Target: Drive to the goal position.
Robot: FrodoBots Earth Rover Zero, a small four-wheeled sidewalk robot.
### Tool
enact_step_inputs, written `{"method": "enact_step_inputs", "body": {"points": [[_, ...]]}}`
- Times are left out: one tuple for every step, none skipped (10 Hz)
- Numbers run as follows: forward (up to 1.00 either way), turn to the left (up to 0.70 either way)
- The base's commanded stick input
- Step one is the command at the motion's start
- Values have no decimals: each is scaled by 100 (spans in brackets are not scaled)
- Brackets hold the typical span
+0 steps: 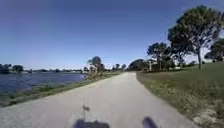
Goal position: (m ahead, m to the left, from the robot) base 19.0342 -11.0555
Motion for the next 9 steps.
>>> {"method": "enact_step_inputs", "body": {"points": [[85,29],[85,0],[85,0],[85,0],[85,0],[85,0],[85,0],[85,0],[85,0]]}}
